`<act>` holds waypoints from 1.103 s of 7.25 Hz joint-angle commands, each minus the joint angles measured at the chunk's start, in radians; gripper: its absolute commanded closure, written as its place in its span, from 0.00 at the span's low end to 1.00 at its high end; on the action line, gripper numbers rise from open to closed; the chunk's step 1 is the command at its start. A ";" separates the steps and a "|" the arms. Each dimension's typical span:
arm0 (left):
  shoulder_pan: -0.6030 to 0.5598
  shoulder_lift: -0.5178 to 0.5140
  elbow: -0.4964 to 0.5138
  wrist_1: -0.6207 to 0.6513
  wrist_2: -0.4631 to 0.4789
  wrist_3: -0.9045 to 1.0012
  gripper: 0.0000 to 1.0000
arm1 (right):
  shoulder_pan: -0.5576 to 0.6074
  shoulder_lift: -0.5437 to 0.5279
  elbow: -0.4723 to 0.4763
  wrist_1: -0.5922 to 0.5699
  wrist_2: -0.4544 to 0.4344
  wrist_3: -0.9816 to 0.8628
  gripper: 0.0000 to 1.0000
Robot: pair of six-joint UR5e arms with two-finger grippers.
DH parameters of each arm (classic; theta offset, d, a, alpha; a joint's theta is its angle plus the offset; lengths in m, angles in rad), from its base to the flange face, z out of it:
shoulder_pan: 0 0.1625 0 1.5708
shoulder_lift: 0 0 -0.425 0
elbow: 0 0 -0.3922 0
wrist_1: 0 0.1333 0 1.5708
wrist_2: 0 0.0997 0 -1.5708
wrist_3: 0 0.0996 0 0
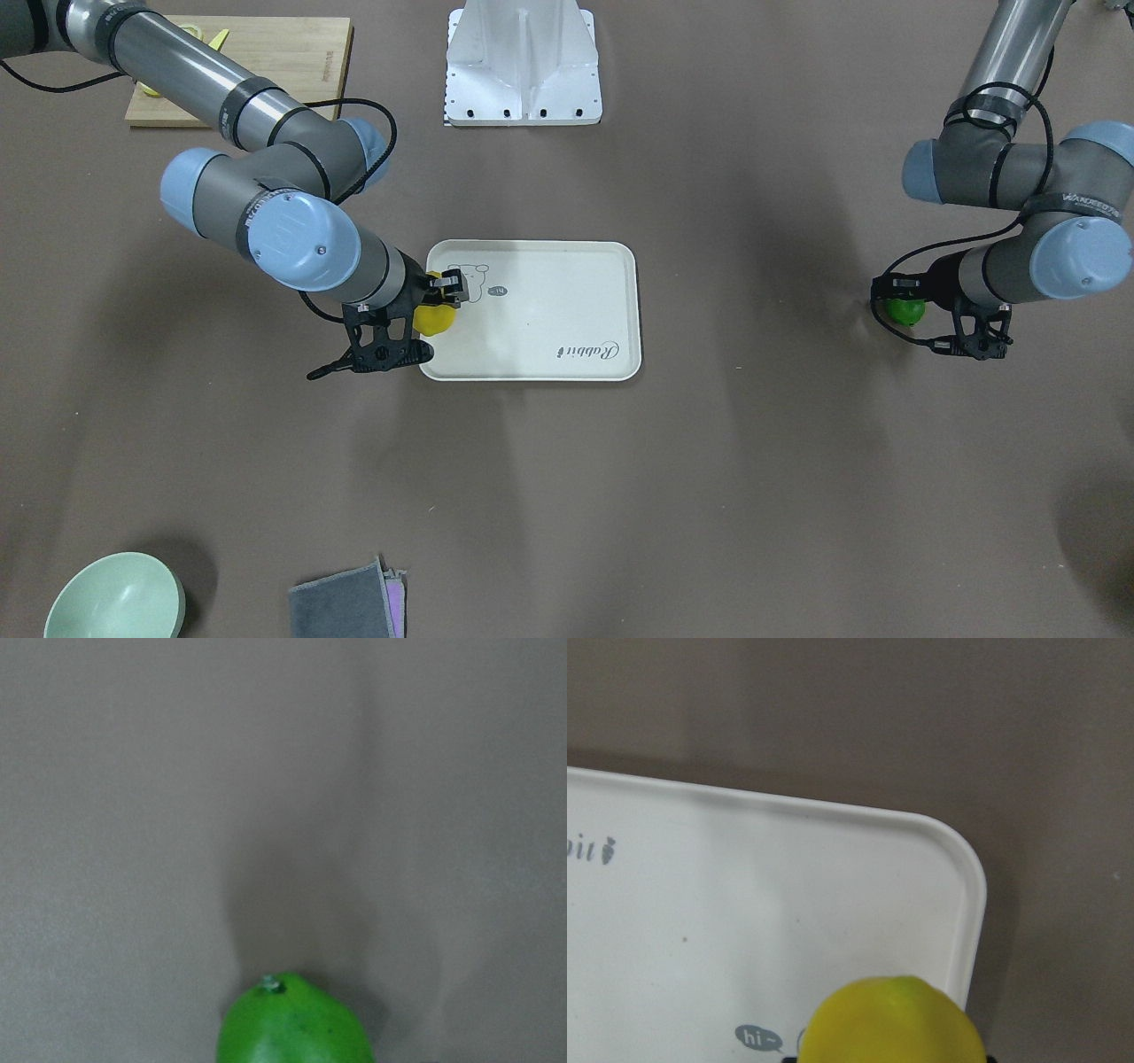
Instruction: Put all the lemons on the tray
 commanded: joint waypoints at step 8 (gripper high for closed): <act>0.076 -0.282 -0.197 0.327 -0.059 -0.012 1.00 | 0.050 0.004 -0.008 0.042 0.033 -0.010 0.00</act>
